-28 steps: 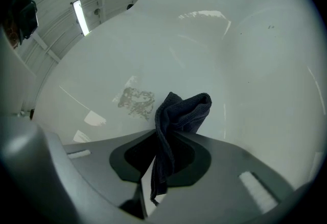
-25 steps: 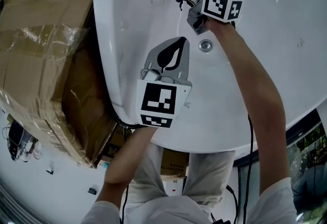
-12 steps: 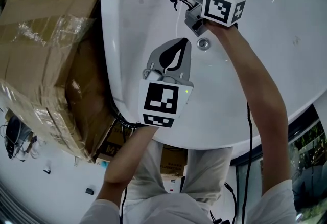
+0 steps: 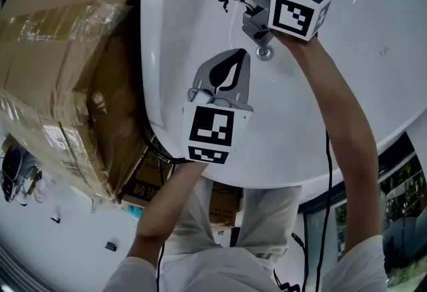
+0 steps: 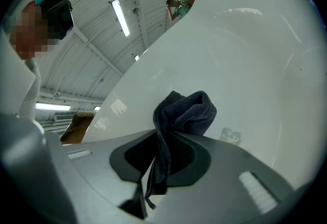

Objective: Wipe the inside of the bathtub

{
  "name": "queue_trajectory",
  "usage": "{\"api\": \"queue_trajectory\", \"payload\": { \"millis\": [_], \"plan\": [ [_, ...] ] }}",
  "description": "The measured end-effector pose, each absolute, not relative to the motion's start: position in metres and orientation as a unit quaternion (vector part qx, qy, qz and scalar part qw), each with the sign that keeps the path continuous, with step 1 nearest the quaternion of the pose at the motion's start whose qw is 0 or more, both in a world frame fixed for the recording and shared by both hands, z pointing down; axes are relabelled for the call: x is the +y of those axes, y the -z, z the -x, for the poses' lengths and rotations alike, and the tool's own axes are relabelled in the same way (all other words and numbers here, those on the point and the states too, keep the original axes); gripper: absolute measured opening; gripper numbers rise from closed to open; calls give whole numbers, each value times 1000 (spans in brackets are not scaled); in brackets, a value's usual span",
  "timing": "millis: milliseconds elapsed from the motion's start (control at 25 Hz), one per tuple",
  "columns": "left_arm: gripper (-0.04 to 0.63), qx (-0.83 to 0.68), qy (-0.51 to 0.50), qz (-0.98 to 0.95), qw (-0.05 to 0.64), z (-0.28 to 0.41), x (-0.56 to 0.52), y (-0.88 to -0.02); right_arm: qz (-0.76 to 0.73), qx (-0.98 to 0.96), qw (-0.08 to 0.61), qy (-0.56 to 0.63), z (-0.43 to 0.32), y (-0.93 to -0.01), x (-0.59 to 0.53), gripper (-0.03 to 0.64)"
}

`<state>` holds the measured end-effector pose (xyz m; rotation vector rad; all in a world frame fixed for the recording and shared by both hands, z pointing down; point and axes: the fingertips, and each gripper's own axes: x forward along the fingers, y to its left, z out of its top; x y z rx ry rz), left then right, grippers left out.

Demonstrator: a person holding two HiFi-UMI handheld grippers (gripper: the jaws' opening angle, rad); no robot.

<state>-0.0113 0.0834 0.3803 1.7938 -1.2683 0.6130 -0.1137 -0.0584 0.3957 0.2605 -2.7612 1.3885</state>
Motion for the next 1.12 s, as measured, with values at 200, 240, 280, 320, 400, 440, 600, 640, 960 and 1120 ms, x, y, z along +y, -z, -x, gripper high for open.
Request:
{"api": "queue_trajectory", "payload": {
  "millis": [200,240,280,320,400,440,600,640,960,1120],
  "plan": [
    [0,-506,-243,-714,418,10,91,-376,-70,-895,9,-441,117,-371,-49,52],
    [0,-506,-243,-714,419,10,92,-375,-65,-897,10,-438,118,-366,-46,52],
    [0,-507,-243,-714,418,10,93,-374,-59,-899,11,-435,118,-361,-43,51],
    [0,-508,-242,-713,418,11,94,-374,-54,-900,10,-432,119,-356,-42,52],
    [0,-512,-243,-711,418,12,98,-373,-45,-902,5,-428,121,-345,-39,52],
    [0,-513,-243,-709,418,13,100,-372,-40,-904,4,-427,121,-340,-36,51],
    [0,-516,-242,-708,418,13,105,-370,-28,-910,-4,-414,123,-322,-32,51],
    [0,-516,-242,-708,417,13,107,-369,-26,-911,-7,-412,124,-319,-30,51],
    [0,-530,-236,-704,409,19,116,-371,3,-915,-36,-402,127,-289,-11,51],
    [0,-532,-238,-703,408,21,119,-374,35,-919,-42,-389,130,-275,1,51]
  ]
}}
